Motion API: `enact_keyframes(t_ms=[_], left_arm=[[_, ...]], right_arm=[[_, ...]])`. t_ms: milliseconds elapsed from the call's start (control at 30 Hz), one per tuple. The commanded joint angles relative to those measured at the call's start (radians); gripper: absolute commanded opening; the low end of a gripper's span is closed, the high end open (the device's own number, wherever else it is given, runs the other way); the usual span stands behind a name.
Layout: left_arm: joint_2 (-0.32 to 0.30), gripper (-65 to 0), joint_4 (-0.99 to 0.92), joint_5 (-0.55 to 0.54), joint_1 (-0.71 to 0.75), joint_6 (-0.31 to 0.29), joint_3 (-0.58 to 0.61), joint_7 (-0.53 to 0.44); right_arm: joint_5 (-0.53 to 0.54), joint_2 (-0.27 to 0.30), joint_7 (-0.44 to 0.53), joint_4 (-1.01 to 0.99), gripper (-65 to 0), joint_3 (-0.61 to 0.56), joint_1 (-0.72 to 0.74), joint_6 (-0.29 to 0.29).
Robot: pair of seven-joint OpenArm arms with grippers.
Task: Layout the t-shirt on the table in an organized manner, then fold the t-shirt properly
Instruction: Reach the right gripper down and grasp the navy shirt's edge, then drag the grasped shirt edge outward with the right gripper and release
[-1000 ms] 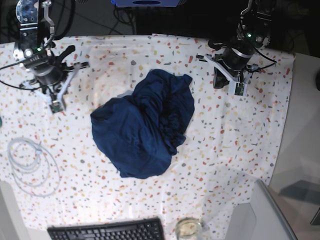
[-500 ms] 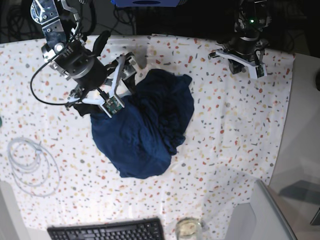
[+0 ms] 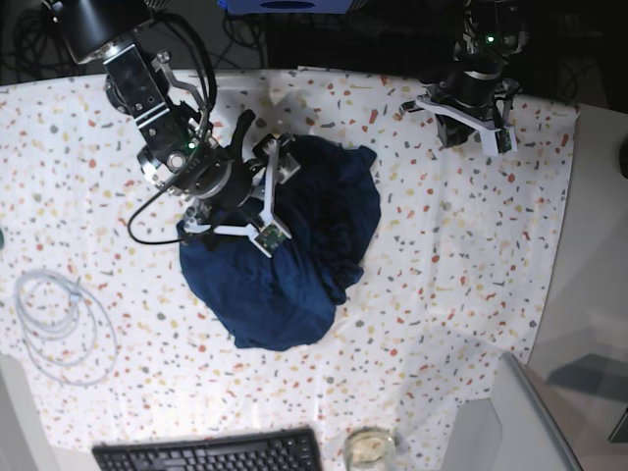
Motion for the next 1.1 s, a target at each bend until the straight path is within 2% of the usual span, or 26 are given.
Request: enact_keyframes(t_ms=[0, 100, 133, 167, 233, 300, 333, 400, 567, 767, 867, 967, 1067], left_arm=[[-0.002, -59.6, 0.018, -0.004, 0.001, -0.002, -0.002, -0.021], [-0.007, -59.6, 0.018, -0.003, 0.001, -0.002, -0.002, -0.021], [-0.012, -59.6, 0.018, 0.000, 0.001, -0.002, -0.003, -0.021], [-0.018, -59.6, 0.018, 0.000, 0.001, -0.002, -0.003, -0.021], [-0.024, -59.6, 0.018, -0.006, -0.001, -0.002, -0.002, -0.021], [-0.027, -59.6, 0.018, -0.006, -0.002, -0.002, -0.002, -0.021], [-0.027, -59.6, 0.018, -0.006, -0.002, -0.002, -0.002, -0.021], [-0.027, -59.6, 0.018, -0.006, -0.004, -0.002, -0.002, -0.021], [-0.027, -59.6, 0.015, 0.000, -0.021, -0.002, -0.002, -0.021], [-0.027, -59.6, 0.018, 0.002, -0.022, -0.002, -0.002, -0.021], [-0.027, -59.7, 0.018, 0.002, -0.022, -0.002, -0.002, -0.021], [-0.027, -59.7, 0.018, 0.002, -0.021, -0.002, -0.002, -0.021], [-0.027, -59.7, 0.018, 0.002, -0.017, -0.002, -0.002, -0.021]], right_arm=[[-0.005, 0.007, 0.006, 0.003, -16.4, 0.014, 0.013, -0.037], [-0.005, 0.014, 0.051, -0.020, -18.2, 0.014, 0.028, -0.097], [-0.005, 0.014, 0.074, -0.032, -22.4, 0.017, 0.030, -0.103], [-0.005, 0.014, 0.094, -0.043, -27.8, 0.020, 0.030, -0.103], [-0.005, 0.015, 0.106, -0.054, -42.8, 0.020, 0.031, -0.103], [-0.005, 0.015, 0.103, -0.043, -62.1, 0.022, 0.028, -0.106], [-0.005, 0.015, 0.100, -0.028, -65.0, 0.022, 0.024, -0.106], [-0.005, 0.015, 0.062, 0.017, -63.0, 0.022, 0.005, -0.106], [-0.005, 0.017, -0.086, 0.186, -65.0, 0.020, 0.004, -0.102], [-0.005, 0.066, -0.239, 0.244, -65.0, 0.022, 0.192, -0.102], [-0.003, 0.110, -0.248, 0.153, -65.0, 0.023, 0.312, -0.102], [-0.003, 0.121, -0.244, -0.011, -64.8, 0.023, 0.433, -0.102], [-0.003, 0.116, -0.132, -0.259, -64.8, 0.025, 0.555, -0.106]])
